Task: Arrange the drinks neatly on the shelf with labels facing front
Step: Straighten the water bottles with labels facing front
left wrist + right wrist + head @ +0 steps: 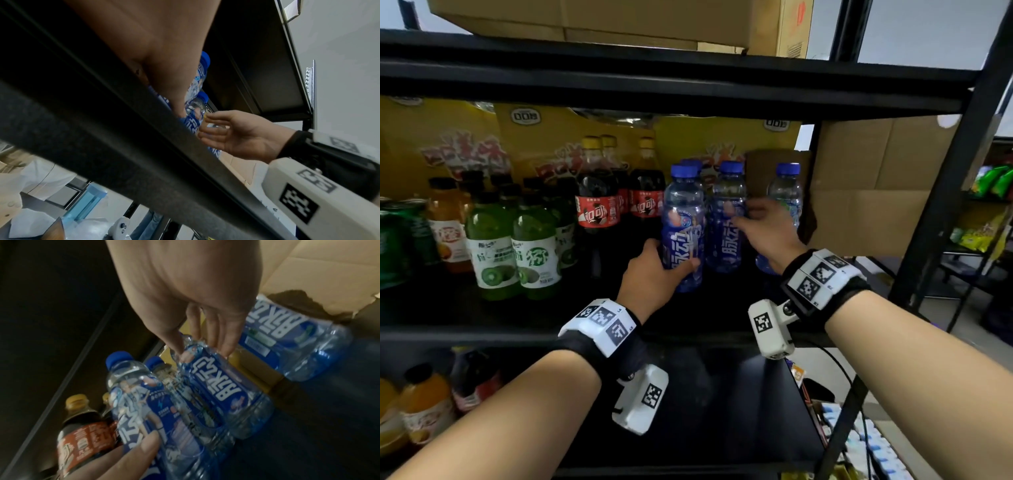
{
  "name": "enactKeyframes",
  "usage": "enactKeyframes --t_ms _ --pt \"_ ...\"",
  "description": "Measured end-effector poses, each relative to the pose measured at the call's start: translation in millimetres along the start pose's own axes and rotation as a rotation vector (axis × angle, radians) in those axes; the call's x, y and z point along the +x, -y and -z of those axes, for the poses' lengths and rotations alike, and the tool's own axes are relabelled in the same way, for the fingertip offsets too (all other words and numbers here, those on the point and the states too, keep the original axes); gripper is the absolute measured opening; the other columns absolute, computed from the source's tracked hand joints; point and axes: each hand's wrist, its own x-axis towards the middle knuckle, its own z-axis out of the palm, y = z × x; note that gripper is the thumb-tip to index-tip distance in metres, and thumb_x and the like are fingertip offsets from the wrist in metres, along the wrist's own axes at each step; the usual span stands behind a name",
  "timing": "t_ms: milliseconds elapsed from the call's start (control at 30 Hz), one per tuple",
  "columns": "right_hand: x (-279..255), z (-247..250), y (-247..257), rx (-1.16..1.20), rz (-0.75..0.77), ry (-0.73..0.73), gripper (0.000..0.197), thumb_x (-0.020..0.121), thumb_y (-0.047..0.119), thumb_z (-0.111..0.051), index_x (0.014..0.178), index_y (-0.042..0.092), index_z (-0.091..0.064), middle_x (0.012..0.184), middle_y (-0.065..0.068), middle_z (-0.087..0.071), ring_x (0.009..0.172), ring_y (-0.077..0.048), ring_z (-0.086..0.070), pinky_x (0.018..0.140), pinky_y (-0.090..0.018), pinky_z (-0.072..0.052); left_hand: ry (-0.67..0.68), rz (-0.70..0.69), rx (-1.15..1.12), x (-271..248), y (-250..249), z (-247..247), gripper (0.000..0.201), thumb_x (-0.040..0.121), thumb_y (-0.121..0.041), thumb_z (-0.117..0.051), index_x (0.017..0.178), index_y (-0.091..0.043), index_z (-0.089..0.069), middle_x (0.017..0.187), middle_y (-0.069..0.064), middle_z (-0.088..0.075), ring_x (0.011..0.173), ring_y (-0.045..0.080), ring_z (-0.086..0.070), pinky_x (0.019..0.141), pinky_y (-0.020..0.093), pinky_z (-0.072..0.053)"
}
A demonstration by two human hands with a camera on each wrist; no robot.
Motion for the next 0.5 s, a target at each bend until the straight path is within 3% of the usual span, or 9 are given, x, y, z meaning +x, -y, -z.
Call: enactKeyframes --t_ms 67,100,167,233,300,367,433,500 --pt "-5 16 -1 0.044 0.055 -0.144 0.015 0.083 0.033 -0.083 0.091 0.029 -0.071 0.091 0.008 -0.073 0.088 -0.013 -0.07 0.081 -0.036 -0.058 -0.002 -0.006 0.008 -2 -3 0 0.071 0.082 -0.057 -0.078 0.132 -0.014 -0.051 0.127 0.007 -0.069 0.11 0.026 -0.068 0.088 0.035 -0.054" --pt "-7 24 -1 0.043 0.086 -0.234 0.014 0.082 0.03 -0.082 0.084 0.03 -0.068 0.085 0.011 -0.071 0.083 -0.012 -0.07 0.076 -0.033 -0.056 -0.003 -0.012 0.02 -3 -5 0 0.071 0.082 -0.057 -0.077 0.132 -0.013 -0.051 0.128 0.008 -0.069 0.111 0.027 -0.068 0.088 0.035 -0.054" --pt "-7 36 -5 0.044 0.103 -0.376 0.021 0.077 0.03 -0.081 0.093 0.027 -0.067 0.091 0.007 -0.069 0.089 -0.014 -0.069 0.075 -0.028 -0.05 -0.016 -0.022 0.067 -6 -8 1 0.072 0.083 -0.058 -0.076 0.132 -0.011 -0.051 0.127 0.01 -0.068 0.112 0.03 -0.067 0.088 0.037 -0.054" --pt "1 42 -11 0.039 0.065 -0.438 0.05 0.071 0.034 -0.085 0.111 0.017 -0.061 0.113 -0.005 -0.066 0.106 -0.024 -0.065 0.091 -0.036 -0.053 -0.061 -0.015 0.089 -10 -9 2 0.078 0.081 -0.061 -0.076 0.131 -0.008 -0.048 0.123 0.012 -0.067 0.108 0.031 -0.067 0.086 0.04 -0.055" --pt "8 43 -15 -0.001 -0.018 -0.408 0.076 0.065 0.037 -0.09 0.125 0.013 -0.05 0.128 -0.012 -0.06 0.119 -0.03 -0.06 0.104 -0.048 -0.05 -0.131 -0.004 0.076 -14 -9 4 0.081 0.079 -0.063 -0.077 0.129 -0.007 -0.046 0.115 0.01 -0.065 0.1 0.03 -0.066 0.076 0.038 -0.053" --pt "15 40 -21 0.035 -0.097 -0.281 0.09 0.064 0.03 -0.095 0.134 0.012 -0.042 0.135 -0.012 -0.058 0.125 -0.032 -0.058 0.107 -0.05 -0.049 -0.184 -0.018 0.056 -19 -8 5 0.069 0.082 -0.064 -0.074 0.118 -0.011 -0.049 0.1 0.002 -0.063 0.087 0.022 -0.064 0.062 0.031 -0.045" --pt "20 38 -26 0.059 -0.145 -0.166 0.088 0.066 0.019 -0.095 0.137 0.01 -0.044 0.134 -0.012 -0.061 0.122 -0.031 -0.062 0.105 -0.051 -0.052 -0.214 -0.055 0.027 -25 -9 4 0.051 0.086 -0.06 -0.071 0.102 -0.015 -0.054 0.085 -0.004 -0.06 0.075 0.011 -0.06 0.056 0.023 -0.039" --pt "23 39 -27 0.005 -0.151 -0.161 0.081 0.064 0.015 -0.095 0.132 0.009 -0.052 0.127 -0.012 -0.066 0.116 -0.031 -0.066 0.101 -0.051 -0.055 -0.211 -0.098 -0.019 -29 -12 -1 0.037 0.091 -0.053 -0.07 0.09 -0.018 -0.057 0.078 -0.006 -0.061 0.07 0.003 -0.058 0.056 0.014 -0.039"
